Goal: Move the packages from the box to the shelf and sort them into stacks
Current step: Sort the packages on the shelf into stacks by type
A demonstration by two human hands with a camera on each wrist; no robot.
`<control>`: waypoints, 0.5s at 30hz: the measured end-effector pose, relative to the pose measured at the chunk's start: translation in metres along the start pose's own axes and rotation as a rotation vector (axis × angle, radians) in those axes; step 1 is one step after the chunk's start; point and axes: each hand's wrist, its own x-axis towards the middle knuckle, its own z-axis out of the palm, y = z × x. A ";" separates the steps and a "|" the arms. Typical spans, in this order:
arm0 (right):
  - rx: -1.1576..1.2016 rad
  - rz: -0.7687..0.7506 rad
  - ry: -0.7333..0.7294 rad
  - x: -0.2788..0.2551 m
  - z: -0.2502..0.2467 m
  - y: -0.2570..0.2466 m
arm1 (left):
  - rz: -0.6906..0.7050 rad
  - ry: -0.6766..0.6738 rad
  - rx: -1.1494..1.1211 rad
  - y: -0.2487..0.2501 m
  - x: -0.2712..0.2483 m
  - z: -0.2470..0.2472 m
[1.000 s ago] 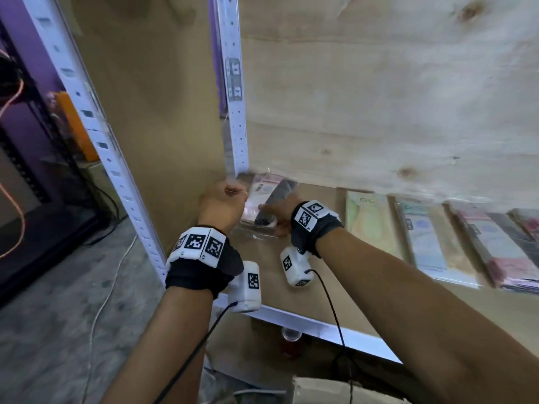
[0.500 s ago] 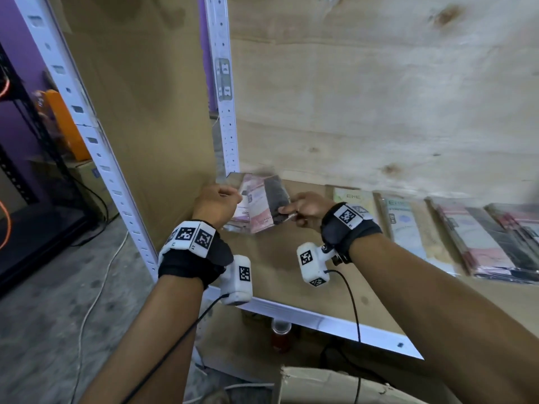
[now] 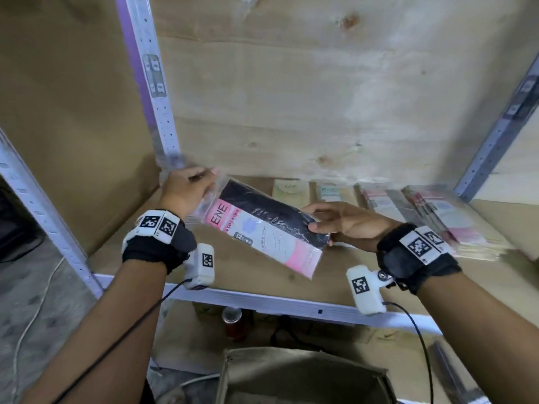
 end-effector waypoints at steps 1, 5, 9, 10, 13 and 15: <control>0.053 0.004 0.018 -0.005 -0.004 0.005 | 0.012 -0.036 0.029 0.003 -0.004 0.005; 0.143 0.020 0.043 -0.015 -0.009 0.012 | 0.121 -0.090 0.121 0.012 -0.016 0.018; -0.114 -0.008 0.135 -0.012 -0.014 0.002 | 0.179 -0.017 0.095 0.015 -0.018 0.029; -0.167 -0.015 0.156 -0.011 -0.015 -0.001 | 0.173 -0.005 0.083 0.016 -0.018 0.032; -0.285 -0.022 0.237 -0.009 -0.016 -0.003 | 0.074 -0.015 0.011 0.020 -0.024 0.046; -0.324 -0.048 0.312 -0.008 -0.015 -0.002 | -0.098 -0.084 -0.165 0.025 -0.031 0.056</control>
